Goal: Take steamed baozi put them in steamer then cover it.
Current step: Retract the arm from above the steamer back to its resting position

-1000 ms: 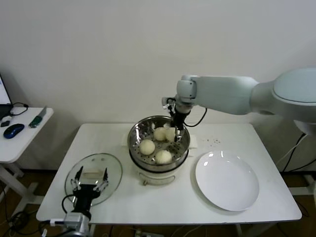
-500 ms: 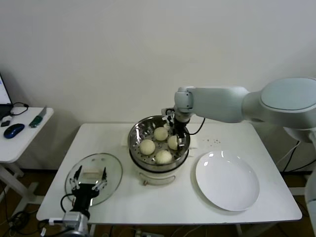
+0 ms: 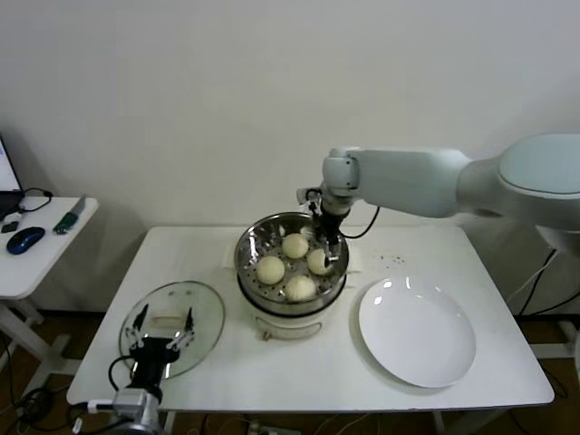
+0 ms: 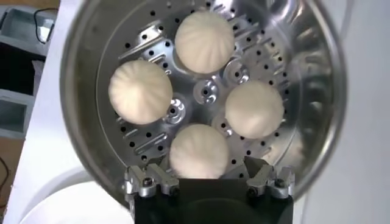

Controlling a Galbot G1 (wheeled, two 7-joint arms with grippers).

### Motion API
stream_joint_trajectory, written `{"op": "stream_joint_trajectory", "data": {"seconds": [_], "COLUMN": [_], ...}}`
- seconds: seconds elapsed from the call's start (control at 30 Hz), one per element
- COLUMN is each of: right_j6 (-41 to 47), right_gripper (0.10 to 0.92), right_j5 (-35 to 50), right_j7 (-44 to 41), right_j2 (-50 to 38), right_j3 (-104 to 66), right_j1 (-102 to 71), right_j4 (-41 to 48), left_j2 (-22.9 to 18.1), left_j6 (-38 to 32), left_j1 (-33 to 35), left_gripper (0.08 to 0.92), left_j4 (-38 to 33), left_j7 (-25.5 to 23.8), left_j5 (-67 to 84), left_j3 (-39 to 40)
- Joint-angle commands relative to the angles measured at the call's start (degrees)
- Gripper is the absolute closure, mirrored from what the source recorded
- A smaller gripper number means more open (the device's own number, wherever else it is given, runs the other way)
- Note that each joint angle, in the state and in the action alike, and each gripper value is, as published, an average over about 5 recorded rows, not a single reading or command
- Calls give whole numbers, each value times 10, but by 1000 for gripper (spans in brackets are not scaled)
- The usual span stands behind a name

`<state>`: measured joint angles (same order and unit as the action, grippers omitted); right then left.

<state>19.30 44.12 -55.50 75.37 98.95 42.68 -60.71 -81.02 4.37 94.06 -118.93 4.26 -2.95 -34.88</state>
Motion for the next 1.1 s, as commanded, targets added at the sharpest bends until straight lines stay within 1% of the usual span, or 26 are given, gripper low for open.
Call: {"op": "stream_joint_trajectory", "data": {"seconds": [0.03,0.13,0.23,0.37,0.5,0.63,0.77,0.9,1.0,1.1], "right_j6": [-54,-98,-109,-121,-135,-161,-199,-208,-206,-208], "right_gripper": [203,203,203,203,203,203,203,203,203,203], "right_j5": [-62,-69,-55,-58,-54,-57,-81,-85,-93,-99], "right_j7": [54,126,198,259,308,361,407,430,443,453], "right_j2": [-111,-167,-231,-311,-388,-446,-471,-476,-456,-418], "right_j3": [-82,-101,-125,-183,-290,-444,-608,-757,-904,-1058], "right_j1": [27,23,5,-56,-157,-314,-485,-634,-773,-914], "right_j4": [-64,-98,-150,-198,-230,-256,-260,-285,-308,-327], "left_j2": [5,4,2,0,0,0,1,2,4,9], "left_j6": [-4,-6,-5,-6,-10,-12,8,29,31,30], "left_j1": [1,-1,-4,-7,-8,-8,-7,-12,-16,-16], "left_gripper": [177,177,177,177,177,177,177,177,177,177], "left_j4": [0,-1,-2,-1,-4,-8,-14,-19,-22,-25], "left_j7": [4,8,11,22,28,27,27,26,18,6], "left_j5": [-1,-5,-9,-14,-21,-37,-62,-99,-134,-179], "left_j3": [-2,-2,-1,0,0,-1,-1,-3,-7,-11]}}
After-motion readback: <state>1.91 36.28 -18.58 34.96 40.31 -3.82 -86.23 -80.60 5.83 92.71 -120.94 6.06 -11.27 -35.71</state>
